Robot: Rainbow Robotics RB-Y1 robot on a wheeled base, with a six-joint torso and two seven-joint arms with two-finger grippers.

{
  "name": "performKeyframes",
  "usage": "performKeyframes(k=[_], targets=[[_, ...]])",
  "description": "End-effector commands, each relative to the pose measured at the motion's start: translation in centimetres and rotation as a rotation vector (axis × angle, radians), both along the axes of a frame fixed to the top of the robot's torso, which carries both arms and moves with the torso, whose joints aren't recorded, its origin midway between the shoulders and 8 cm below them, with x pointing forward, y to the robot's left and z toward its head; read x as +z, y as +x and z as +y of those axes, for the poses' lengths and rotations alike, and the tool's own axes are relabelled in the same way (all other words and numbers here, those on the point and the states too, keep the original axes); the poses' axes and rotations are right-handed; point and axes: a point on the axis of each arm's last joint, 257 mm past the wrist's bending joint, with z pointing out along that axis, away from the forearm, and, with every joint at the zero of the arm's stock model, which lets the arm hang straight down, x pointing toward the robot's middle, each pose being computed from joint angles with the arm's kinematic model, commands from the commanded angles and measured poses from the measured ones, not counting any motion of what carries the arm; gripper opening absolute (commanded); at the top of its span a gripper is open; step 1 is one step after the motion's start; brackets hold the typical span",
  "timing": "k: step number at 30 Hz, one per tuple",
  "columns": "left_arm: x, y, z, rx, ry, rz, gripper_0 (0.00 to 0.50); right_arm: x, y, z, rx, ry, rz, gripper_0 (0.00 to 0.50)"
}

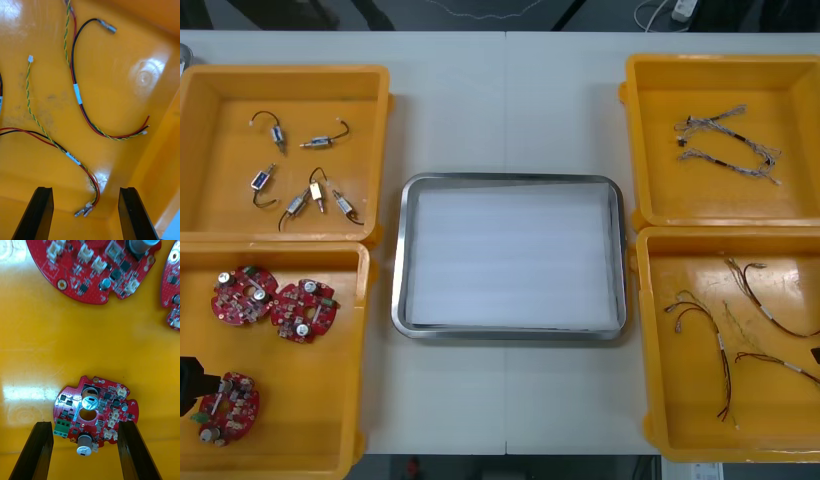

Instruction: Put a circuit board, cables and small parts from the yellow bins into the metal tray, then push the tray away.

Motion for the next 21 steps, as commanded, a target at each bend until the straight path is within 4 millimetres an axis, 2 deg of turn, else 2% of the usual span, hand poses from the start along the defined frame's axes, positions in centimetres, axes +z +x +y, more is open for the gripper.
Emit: performKeyframes(k=[1, 13, 21], targets=[[-0.5, -0.1, 0.9, -0.108, 0.079, 0.013, 0.5, -1.6, -0.6, -0.5, 0.03, -0.013, 0.042, 0.5], [-1.5, 1.0, 0.8, -0.111, 0.085, 0.008, 0.5, -4.6, 0.5, -1.3, 0.164, -0.086, 0.019, 0.5], [-2.4, 1.8, 0.6, -0.11, 0.079, -0.005, 0.5, -6.4, 0.5, -1.8, 0.217, -0.114, 0.025, 0.5]])
